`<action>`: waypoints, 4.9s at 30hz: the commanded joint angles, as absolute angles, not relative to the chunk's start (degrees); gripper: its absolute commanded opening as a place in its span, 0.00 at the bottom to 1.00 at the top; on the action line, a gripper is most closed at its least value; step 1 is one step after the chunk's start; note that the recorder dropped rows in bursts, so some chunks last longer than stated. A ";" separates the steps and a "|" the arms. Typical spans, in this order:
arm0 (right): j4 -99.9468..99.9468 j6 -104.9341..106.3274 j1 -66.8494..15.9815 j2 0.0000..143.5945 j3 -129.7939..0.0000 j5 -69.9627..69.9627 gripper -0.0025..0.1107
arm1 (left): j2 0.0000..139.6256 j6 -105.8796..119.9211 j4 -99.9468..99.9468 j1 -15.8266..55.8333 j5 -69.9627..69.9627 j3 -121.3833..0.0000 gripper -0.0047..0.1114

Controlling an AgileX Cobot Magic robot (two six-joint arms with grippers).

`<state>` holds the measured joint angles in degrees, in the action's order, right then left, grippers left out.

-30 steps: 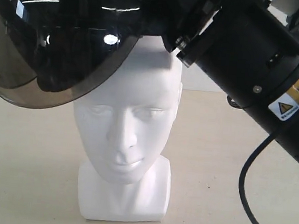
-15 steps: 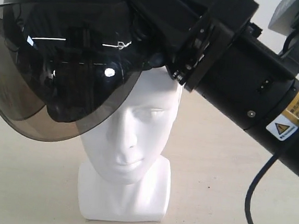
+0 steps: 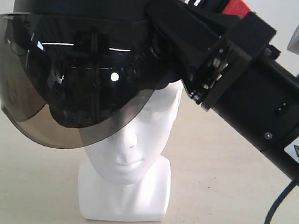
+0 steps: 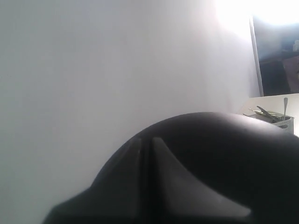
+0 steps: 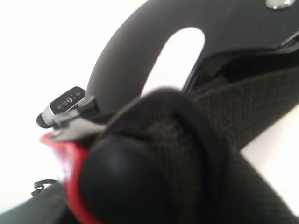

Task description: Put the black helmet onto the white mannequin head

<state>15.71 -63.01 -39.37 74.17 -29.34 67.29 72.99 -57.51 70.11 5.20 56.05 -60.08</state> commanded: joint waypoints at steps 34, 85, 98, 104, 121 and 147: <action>-3.14 -49.43 -38.89 72.55 -18.51 69.96 0.02 | 81.02 -56.29 73.31 12.65 61.46 -60.37 0.08; -14.50 -42.90 -38.89 72.55 -18.33 50.68 0.20 | 83.11 -59.13 74.78 16.76 62.01 -60.37 0.08; -11.11 -43.41 -38.25 72.55 -18.44 50.98 0.47 | 83.11 -59.45 77.37 19.99 58.61 -60.37 0.08; -13.20 -46.69 -38.25 72.55 -18.78 50.27 0.58 | 83.11 -59.57 77.37 19.99 58.49 -60.37 0.08; -17.90 -39.71 -38.25 72.65 -27.54 35.95 0.46 | 83.11 -60.44 76.87 19.99 58.19 -60.37 0.08; -22.85 -29.96 -38.25 72.65 -27.54 35.09 0.02 | 83.11 -62.04 77.38 19.99 55.29 -60.37 0.08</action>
<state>-23.24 -30.20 -38.51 72.71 -27.29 34.65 81.80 -60.80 72.94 19.39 59.89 -61.19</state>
